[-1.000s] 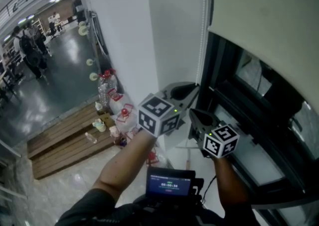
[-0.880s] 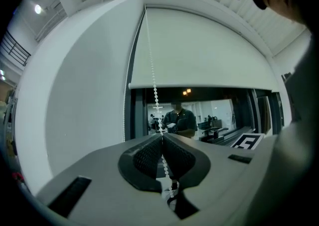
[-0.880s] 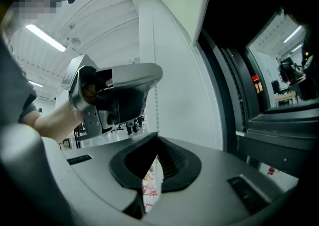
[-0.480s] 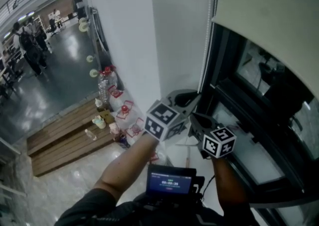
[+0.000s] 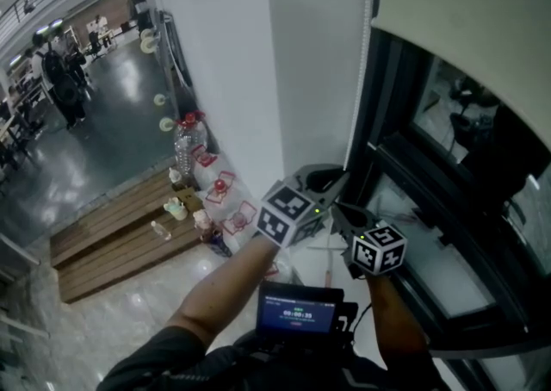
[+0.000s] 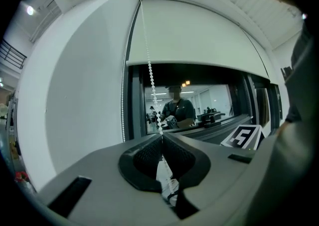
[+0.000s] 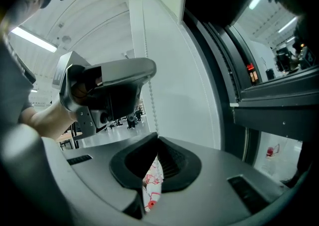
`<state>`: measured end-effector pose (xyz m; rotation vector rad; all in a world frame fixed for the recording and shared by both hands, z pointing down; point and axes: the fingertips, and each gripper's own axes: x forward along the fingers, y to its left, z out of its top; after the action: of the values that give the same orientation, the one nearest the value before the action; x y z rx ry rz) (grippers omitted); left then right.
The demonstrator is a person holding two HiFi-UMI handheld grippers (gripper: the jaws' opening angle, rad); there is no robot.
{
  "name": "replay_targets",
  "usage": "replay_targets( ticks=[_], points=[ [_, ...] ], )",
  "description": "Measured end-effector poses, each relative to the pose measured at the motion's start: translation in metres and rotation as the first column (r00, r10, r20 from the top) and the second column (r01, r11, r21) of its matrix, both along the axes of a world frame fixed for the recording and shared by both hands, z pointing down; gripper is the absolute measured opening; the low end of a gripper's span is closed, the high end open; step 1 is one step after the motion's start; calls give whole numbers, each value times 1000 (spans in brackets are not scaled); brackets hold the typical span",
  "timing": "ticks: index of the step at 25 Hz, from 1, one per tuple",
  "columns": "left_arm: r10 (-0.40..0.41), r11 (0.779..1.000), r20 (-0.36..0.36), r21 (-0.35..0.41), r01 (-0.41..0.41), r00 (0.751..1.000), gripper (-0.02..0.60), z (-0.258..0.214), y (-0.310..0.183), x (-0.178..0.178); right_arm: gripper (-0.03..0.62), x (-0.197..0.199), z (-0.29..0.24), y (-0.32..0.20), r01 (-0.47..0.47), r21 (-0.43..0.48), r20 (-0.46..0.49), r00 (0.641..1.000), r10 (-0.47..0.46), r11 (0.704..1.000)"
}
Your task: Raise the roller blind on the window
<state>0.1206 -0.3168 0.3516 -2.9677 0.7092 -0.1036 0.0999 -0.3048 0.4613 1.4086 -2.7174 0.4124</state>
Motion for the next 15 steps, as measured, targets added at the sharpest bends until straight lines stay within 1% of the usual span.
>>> replay_targets(
  ticks=[4,7,9,10,12,14,15],
  points=[
    [-1,1000,-1,6,1,1000,15,0,2,0,6,0,0,2,3,6,-14,1000,-3,1000],
    [0,1000,-2,4,0,1000,14,-1,1,-1,9,4,-1,4,0,26,-82,997,3,1000],
    [-2,1000,-4,0,2,1000,14,0,-1,-3,40,11,-4,7,-5,41,-136,991,10,999],
    [-3,1000,-7,-4,3,1000,14,1,-2,-4,44,14,-8,10,3,50,-158,987,5,999],
    [-4,1000,-12,-13,4,1000,14,0,-3,-7,112,21,-21,18,25,64,-183,983,-13,998],
    [-2,1000,-19,-20,2,1000,14,0,-2,-9,115,31,-43,25,27,91,-179,984,-10,995],
    [0,1000,-23,-23,-1,1000,14,0,-1,-9,115,36,-59,27,22,119,-164,986,-3,993]
  ],
)
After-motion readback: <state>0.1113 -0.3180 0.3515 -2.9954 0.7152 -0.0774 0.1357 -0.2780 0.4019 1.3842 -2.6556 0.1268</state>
